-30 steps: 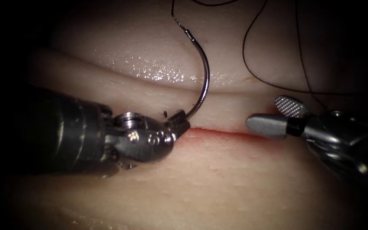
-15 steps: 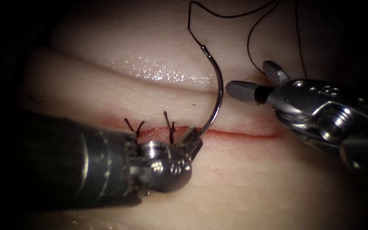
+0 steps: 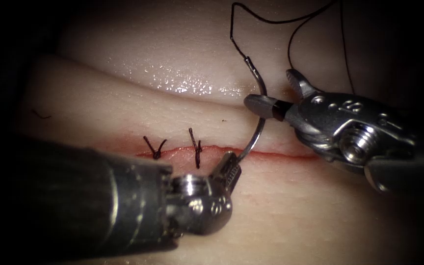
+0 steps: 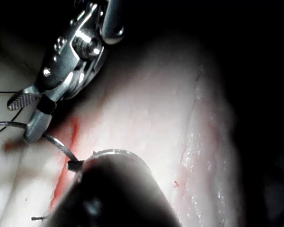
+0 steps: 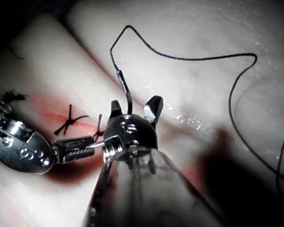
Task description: Wound Closure
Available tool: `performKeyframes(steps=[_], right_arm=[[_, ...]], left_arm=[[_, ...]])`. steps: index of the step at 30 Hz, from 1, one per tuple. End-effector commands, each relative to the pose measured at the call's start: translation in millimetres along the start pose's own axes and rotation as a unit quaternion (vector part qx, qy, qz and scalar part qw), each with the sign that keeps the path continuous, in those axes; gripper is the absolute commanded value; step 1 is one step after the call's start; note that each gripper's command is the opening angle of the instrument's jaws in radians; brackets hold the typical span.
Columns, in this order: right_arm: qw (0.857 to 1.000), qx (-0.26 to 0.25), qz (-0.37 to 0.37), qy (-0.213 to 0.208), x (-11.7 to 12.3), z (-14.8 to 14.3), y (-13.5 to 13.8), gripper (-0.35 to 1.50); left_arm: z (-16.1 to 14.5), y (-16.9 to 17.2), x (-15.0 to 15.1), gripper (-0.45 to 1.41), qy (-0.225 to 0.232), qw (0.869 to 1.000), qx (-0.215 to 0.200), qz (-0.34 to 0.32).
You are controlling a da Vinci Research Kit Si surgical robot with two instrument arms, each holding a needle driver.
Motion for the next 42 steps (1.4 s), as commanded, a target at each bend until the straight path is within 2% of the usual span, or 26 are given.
performKeyframes(steps=[1, 4, 20, 23, 25, 26, 28, 35, 36, 38, 39, 40, 42], right_arm=[[1.0, 0.007, 0.001, -0.003, -0.2, 0.9, -1.0, 1.28], [1.0, 0.012, -0.001, -0.01, -0.2, 1.2, -1.6, 1.28], [0.999, 0.023, 0.007, -0.03, -1.3, 2.8, -1.3, 1.11], [0.999, 0.027, 0.007, -0.029, -1.2, 2.6, -1.4, 0.93], [0.999, 0.036, 0.008, -0.028, -1.1, 2.3, -1.5, 0.64], [0.999, 0.039, 0.008, -0.027, -1.1, 2.1, -1.6, 0.44], [0.998, 0.049, 0.009, -0.027, -1.0, 1.8, -1.8, -0.35], [0.999, 0.05, 0.015, -0.015, -1.0, 1.1, -1.6, -0.35], [0.999, 0.05, 0.015, -0.014, -1.0, 1.1, -1.5, -0.35], [0.999, 0.048, 0.016, -0.009, -1.1, 1.0, -1.4, -0.35], [0.999, 0.048, 0.017, -0.006, -1.1, 0.9, -1.3, -0.35], [0.999, 0.047, 0.017, -0.004, -1.2, 0.8, -1.2, -0.35], [0.999, 0.049, 0.018, 0.001, -1.2, 0.7, -1.0, -0.35]], left_arm=[[0.4, 0.6, 0.3, -0.45, 0.002, 1.0, 0.004, 0.003], [0.5, 0.5, 0.3, -0.45, 0.008, 1.0, 0.018, 0.008], [-0.3, 0.3, 0.1, -0.45, 0.024, 0.999, 0.019, 0.025], [-0.3, 0.3, 0.1, -0.45, 0.028, 0.999, 0.018, 0.028], [-0.3, 0.3, 0.1, -0.45, 0.03, 0.999, 0.017, 0.031], [-0.3, 0.3, 0.1, -0.45, 0.03, 0.999, 0.017, 0.031], [-0.3, 0.3, 0.1, -0.45, 0.031, 0.999, 0.017, 0.031], [-0.3, 0.2, -0.2, -0.45, 0.033, 0.999, 0.015, 0.032], [-0.3, 0.2, -0.2, -0.3, 0.033, 0.999, 0.015, 0.032], [-0.4, 0.2, -0.3, 0.15, 0.034, 0.999, 0.015, 0.032], [-0.4, 0.2, -0.3, 0.44, 0.034, 0.999, 0.015, 0.032], [-0.4, 0.1, -0.3, 0.89, 0.034, 0.999, 0.015, 0.032], [-0.4, -0.2, -0.4, 1.15, 0.038, 0.999, 0.013, 0.028]])
